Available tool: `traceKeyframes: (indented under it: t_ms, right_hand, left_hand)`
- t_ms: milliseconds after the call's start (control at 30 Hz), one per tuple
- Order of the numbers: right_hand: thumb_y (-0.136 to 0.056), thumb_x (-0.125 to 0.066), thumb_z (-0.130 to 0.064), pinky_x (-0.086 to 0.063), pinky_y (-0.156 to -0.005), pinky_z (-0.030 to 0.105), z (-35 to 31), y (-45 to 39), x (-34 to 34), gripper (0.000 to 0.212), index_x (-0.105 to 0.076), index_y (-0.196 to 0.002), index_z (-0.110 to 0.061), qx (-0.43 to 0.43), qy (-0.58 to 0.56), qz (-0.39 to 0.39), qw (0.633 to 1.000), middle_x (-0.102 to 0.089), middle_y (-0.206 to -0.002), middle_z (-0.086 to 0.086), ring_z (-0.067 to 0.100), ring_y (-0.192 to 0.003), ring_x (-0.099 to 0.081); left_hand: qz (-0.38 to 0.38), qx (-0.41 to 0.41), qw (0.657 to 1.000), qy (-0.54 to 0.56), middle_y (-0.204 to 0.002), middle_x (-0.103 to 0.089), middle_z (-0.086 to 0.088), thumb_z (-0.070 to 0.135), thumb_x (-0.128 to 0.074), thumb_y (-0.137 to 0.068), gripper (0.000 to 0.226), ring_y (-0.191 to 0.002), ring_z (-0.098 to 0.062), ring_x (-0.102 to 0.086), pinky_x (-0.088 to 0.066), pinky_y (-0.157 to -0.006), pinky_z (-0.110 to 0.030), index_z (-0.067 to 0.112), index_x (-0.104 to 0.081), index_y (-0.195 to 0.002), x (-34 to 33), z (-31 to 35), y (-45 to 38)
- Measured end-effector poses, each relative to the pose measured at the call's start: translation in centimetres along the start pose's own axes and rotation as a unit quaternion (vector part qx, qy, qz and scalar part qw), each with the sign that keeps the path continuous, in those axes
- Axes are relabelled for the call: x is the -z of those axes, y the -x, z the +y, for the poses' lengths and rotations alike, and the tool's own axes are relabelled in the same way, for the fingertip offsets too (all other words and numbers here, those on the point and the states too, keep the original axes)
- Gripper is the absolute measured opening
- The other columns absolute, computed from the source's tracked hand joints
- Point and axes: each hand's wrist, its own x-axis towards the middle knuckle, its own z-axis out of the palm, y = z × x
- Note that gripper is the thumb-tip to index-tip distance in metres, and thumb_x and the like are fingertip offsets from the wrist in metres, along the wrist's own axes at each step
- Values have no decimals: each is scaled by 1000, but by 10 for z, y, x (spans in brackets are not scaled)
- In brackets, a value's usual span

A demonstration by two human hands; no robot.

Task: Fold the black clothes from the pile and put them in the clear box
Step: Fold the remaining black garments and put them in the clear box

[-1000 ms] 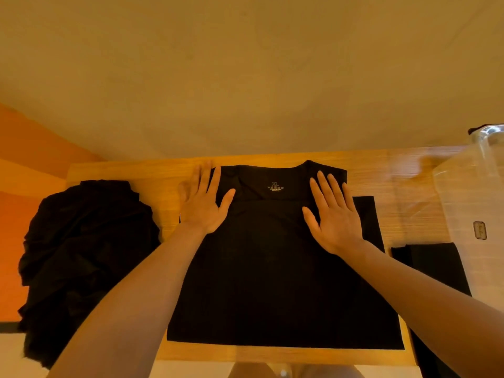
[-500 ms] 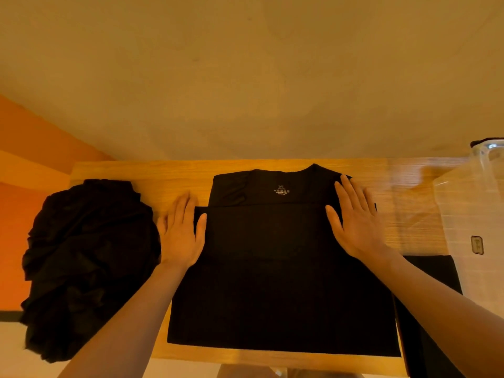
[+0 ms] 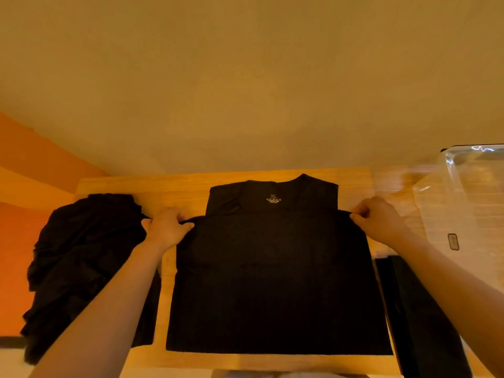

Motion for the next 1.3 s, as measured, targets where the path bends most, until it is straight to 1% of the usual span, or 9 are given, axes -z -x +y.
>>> traceKeyframes:
  t_ms: [167, 267, 433, 633, 767, 900, 1033, 1167, 1300]
  right_hand:
    - [-97, -52, -17, -44, -62, 32, -6, 21, 5, 7, -52, -98, -10, 5, -82, 21, 996, -60, -89, 11, 21, -76, -56]
    - [-96, -55, -19, -41, -65, 26, -9, 35, 7, 8, -51, -101, -15, -2, -138, 52, 989, -59, -93, 1, 17, -85, -56]
    - [-88, -66, -20, -49, -80, 21, -20, 53, 30, 13, -60, -97, -27, 26, -303, 133, 943, -66, -94, -8, 4, -89, -63]
    - [-89, -67, -18, -54, -77, 32, -37, 21, 57, 11, -62, -93, -28, 21, -391, 196, 899, -63, -84, -2, 17, -87, -63]
    - [-92, -62, -22, -47, -69, 21, -35, -28, 41, 23, -58, -114, -13, -50, -308, 204, 928, -62, -107, 7, 20, -96, -59]
    - [-93, -59, -32, -43, -99, 47, -26, -38, 9, 54, -43, -135, -3, -111, -114, 176, 971, -49, -135, 17, 34, -122, -48]
    - [-97, -50, -29, -22, -113, 50, -38, -6, -26, 52, -37, -141, -5, 13, 3, 223, 975, -31, -152, 13, 30, -140, -28]
    - [-101, -33, -39, -7, -119, 44, -59, 12, -61, 55, -22, -151, -18, 106, 93, 151, 978, -10, -161, 1, 18, -148, -6]
    - [-99, -12, -51, 5, -120, 42, -78, 2, -82, 59, -3, -153, -29, 120, 157, 100, 975, 6, -160, -5, 15, -147, 9]
  left_hand:
    - [-14, -56, 989, 133, -101, -56, 1, 28, -63, -91, 17, -99, -19, -53, -36, -77, -30, 16, -56, -101, 6, 2, 5]
    - [-20, -93, 971, 218, -95, -59, 7, 25, -65, -90, 10, -94, -10, -53, -37, -68, -20, 20, -59, -96, 17, 4, 12]
    - [0, -132, 932, 338, -96, -66, 14, 25, -73, -82, 11, -93, 1, -57, -41, -85, -20, 29, -65, -89, 52, 3, 20]
    - [51, -177, 897, 401, -70, -67, 15, 19, -73, -82, 12, -70, 2, -62, -49, -61, -11, 27, -64, -82, 85, 29, -13]
    - [77, -151, 932, 321, -94, -62, 5, 28, -67, -89, 18, -94, -16, -59, -45, -71, -18, 17, -62, -102, 61, 55, -67]
    - [76, -108, 987, 92, -144, -43, -8, 43, -55, -93, 59, -131, -27, -41, -30, -105, -43, 14, -37, -141, 14, 65, -80]
    - [177, -225, 958, 27, -156, -23, -8, 42, -42, -98, 58, -144, -24, -19, -18, -113, -50, 12, -30, -147, -23, 68, -38]
    - [138, -344, 927, -61, -161, -7, -1, 49, -26, -100, 58, -148, -17, -1, -9, -117, -44, 21, -20, -151, -61, 74, -12]
    - [107, -325, 935, -89, -161, 1, -1, 54, -12, -98, 62, -148, -17, 5, -7, -120, -44, 24, -7, -152, -73, 82, -22]
